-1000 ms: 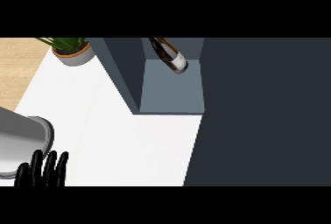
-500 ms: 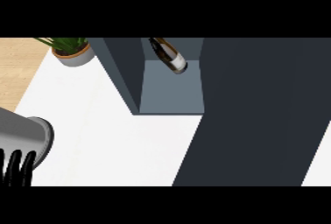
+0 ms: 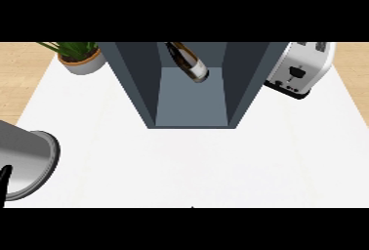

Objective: Pick up the wine, place it into the cabinet and close the cabinet

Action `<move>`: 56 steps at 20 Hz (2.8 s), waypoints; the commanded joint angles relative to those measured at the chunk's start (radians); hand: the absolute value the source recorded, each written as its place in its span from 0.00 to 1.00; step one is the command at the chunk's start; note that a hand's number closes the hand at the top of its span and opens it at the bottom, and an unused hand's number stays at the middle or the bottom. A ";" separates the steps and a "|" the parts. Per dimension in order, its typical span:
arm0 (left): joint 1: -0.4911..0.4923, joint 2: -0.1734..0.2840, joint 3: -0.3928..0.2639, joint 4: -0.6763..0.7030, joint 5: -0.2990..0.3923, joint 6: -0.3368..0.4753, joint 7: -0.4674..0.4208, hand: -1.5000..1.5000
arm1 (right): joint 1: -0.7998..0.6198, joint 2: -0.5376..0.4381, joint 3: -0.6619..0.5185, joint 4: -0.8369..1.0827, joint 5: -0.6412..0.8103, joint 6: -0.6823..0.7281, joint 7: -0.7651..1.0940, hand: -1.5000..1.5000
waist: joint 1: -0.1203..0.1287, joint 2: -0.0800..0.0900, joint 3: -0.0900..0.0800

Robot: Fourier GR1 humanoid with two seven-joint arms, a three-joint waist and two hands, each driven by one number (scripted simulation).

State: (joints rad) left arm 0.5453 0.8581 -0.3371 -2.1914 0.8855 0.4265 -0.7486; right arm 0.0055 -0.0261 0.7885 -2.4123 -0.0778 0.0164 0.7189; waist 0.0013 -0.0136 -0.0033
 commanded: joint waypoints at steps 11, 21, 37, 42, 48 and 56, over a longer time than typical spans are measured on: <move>0.005 -0.014 0.062 -0.011 0.044 -0.108 0.057 0.00 | -0.407 0.020 0.178 0.137 0.203 -0.346 0.008 1.00 | 0.019 0.010 0.000; -0.073 -0.031 0.111 0.052 0.091 -0.144 0.115 0.00 | -0.776 0.020 -0.030 0.328 -0.050 -0.465 0.024 1.00 | 0.044 0.019 -0.001; -0.140 -0.116 0.116 0.080 0.034 -0.089 0.175 0.00 | -1.218 0.026 -0.266 1.001 -0.104 -0.425 -0.223 1.00 | 0.021 0.017 0.002; -0.158 -0.127 0.106 0.040 -0.010 -0.066 0.203 0.00 | -1.196 0.023 -0.406 1.169 -0.156 -0.270 -0.338 1.00 | 0.018 0.021 0.003; -0.084 -0.134 0.139 0.007 -0.029 -0.096 0.206 0.00 | -1.194 0.005 -0.458 1.257 -0.131 -0.216 -0.410 1.00 | 0.024 0.016 0.003; -0.162 -0.141 0.131 0.027 -0.022 -0.060 0.263 0.00 | -1.195 -0.052 -0.443 1.360 -0.116 -0.195 -0.509 1.00 | 0.013 0.024 0.002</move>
State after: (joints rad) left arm 0.3990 0.7168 -0.2122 -2.1726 0.8581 0.3625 -0.5055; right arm -1.2257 0.0005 0.4003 -1.1730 -0.2395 -0.1469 0.2293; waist 0.0416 -0.0280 -0.0237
